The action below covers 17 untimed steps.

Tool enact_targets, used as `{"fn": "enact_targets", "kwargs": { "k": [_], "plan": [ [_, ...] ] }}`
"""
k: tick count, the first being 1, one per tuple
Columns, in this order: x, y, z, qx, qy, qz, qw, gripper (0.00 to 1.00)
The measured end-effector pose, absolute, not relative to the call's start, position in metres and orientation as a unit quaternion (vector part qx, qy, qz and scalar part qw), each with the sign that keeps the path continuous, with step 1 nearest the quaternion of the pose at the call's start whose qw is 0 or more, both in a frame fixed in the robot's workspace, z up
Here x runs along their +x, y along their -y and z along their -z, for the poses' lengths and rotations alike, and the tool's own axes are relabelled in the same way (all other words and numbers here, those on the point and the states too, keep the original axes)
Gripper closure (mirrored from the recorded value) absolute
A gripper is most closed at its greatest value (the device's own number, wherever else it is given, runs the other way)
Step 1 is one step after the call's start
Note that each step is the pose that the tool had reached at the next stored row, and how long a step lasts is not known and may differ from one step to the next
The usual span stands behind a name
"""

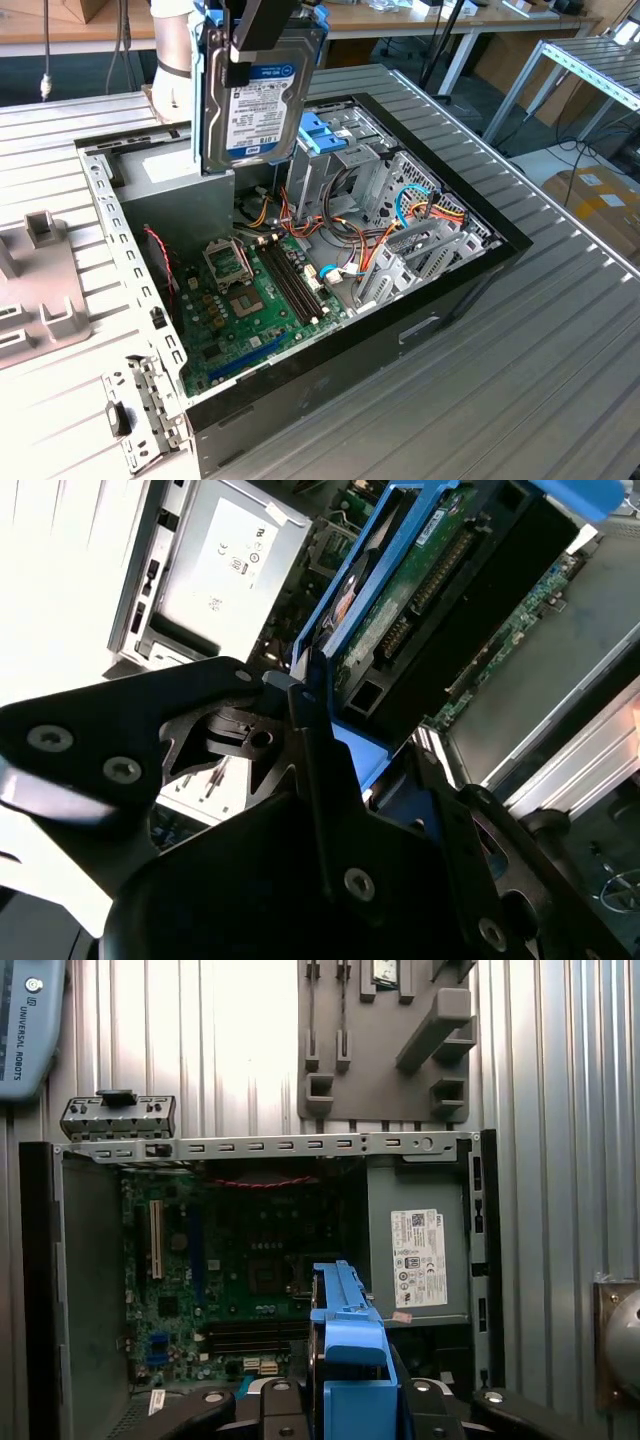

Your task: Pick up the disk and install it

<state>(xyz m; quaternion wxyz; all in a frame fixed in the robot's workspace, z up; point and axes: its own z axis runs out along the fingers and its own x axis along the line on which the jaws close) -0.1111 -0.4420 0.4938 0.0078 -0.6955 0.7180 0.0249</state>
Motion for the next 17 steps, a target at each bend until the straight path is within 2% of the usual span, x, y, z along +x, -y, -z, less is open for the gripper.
{"fn": "enact_targets", "kwargs": {
  "k": [17],
  "plan": [
    [-0.111,0.465,-0.494,-0.696,-0.718,-0.025,0.008,0.63]
  ]
}}
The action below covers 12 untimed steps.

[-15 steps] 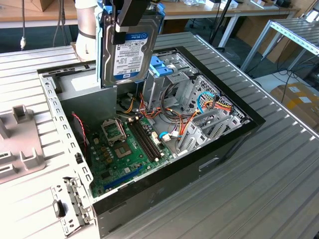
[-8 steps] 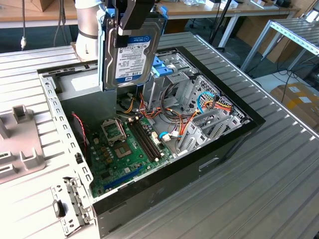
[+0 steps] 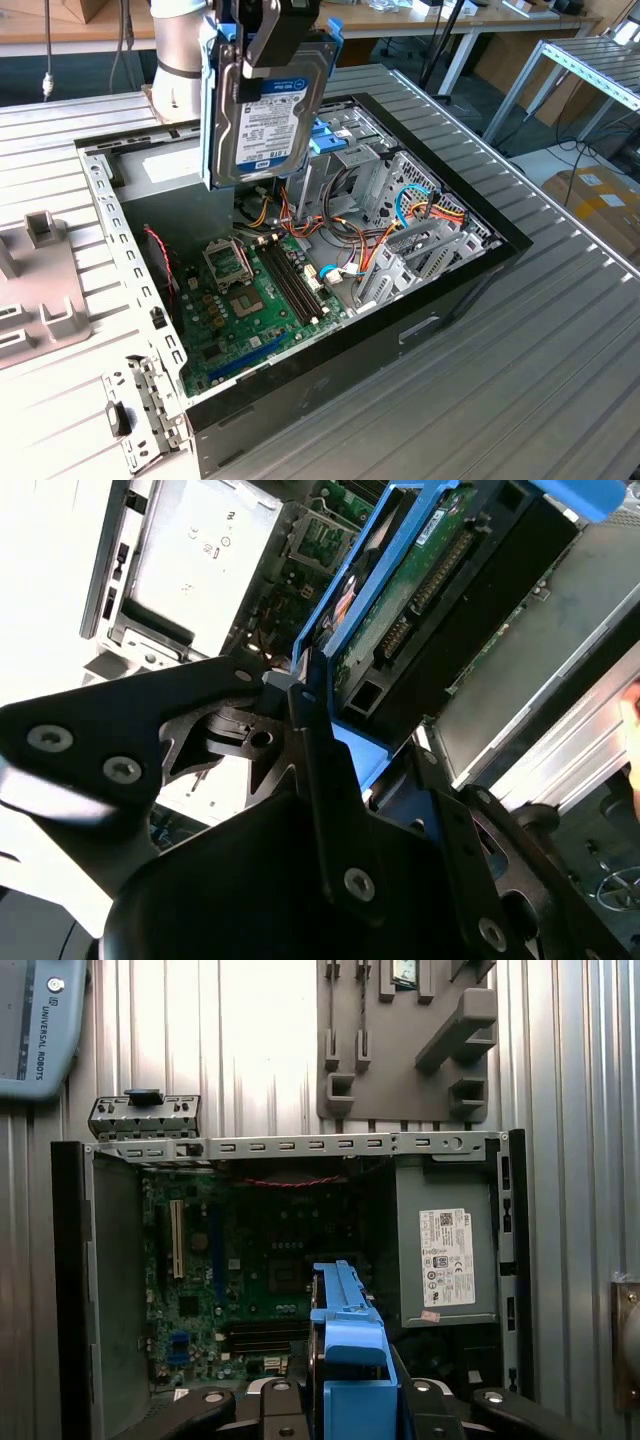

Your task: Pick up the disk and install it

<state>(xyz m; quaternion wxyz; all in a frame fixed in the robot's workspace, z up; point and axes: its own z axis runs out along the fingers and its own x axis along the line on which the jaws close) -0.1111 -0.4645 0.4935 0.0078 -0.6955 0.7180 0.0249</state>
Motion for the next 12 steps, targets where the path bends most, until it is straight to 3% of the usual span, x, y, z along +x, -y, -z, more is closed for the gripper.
{"fn": "enact_targets", "kwargs": {
  "k": [12],
  "plan": [
    [-0.111,0.477,-0.493,-0.696,-0.718,-0.025,0.008,0.63]
  ]
}}
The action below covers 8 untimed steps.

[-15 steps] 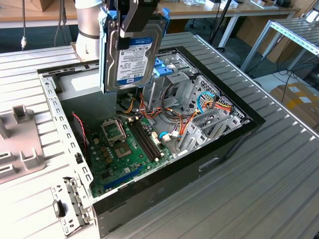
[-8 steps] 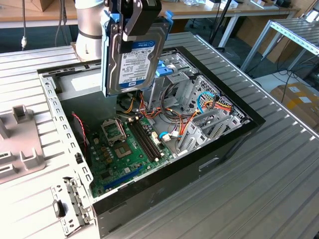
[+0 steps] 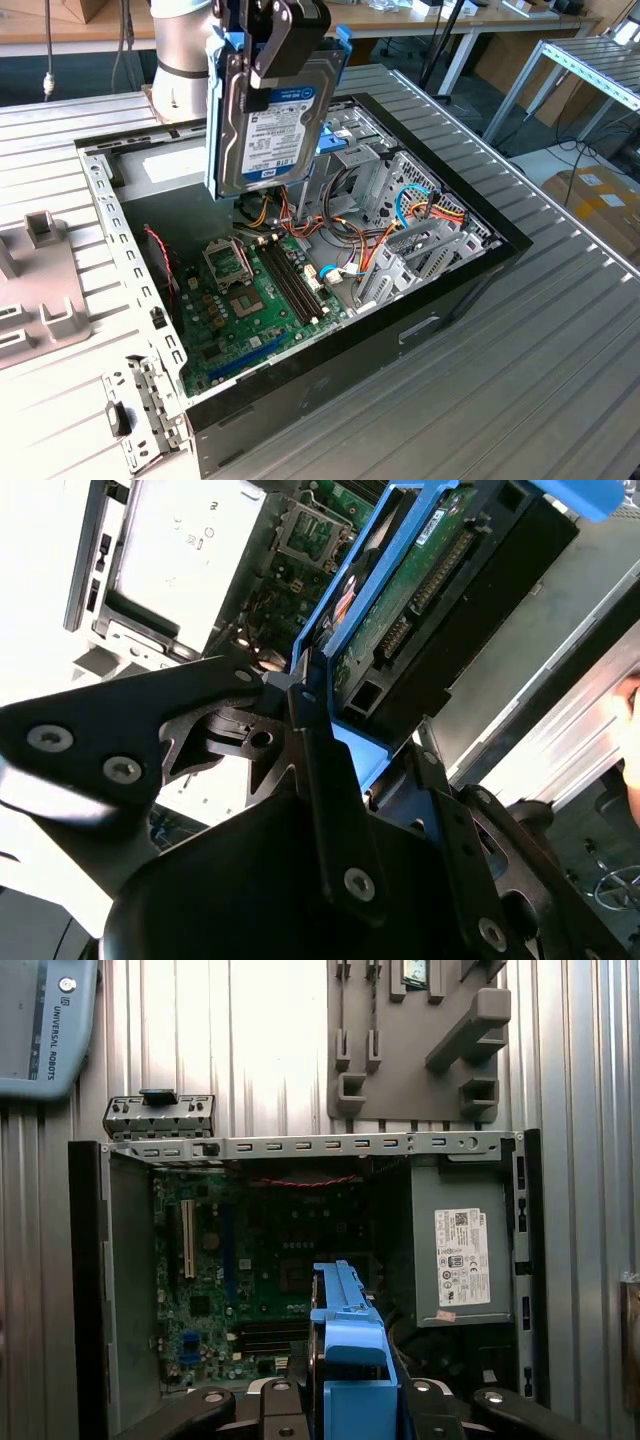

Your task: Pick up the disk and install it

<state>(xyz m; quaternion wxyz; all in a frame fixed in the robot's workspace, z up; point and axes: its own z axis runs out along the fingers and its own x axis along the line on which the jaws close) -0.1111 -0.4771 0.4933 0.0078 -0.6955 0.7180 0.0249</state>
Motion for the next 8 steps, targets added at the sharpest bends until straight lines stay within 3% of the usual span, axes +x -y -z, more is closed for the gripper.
{"fn": "enact_targets", "kwargs": {
  "k": [8],
  "plan": [
    [-0.1111,0.4861,-0.4931,-0.696,-0.718,-0.025,0.008,0.63]
  ]
}}
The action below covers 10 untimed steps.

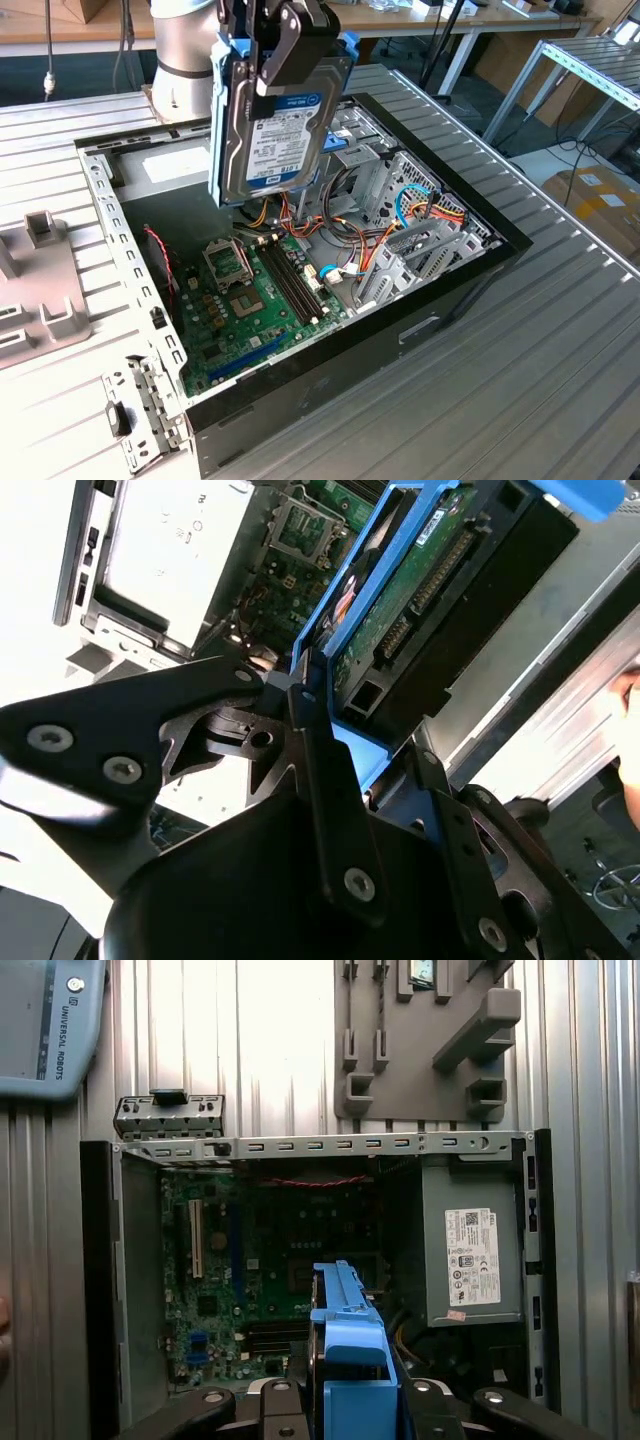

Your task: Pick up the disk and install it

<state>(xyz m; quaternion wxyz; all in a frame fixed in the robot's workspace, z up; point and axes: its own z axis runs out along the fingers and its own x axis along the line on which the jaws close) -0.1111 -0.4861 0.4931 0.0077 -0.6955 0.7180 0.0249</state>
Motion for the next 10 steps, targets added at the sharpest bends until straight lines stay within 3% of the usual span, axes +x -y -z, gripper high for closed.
{"fn": "enact_targets", "kwargs": {
  "k": [10],
  "plan": [
    [-0.1111,0.4972,-0.4927,-0.696,-0.718,-0.025,0.008,0.63]
  ]
}}
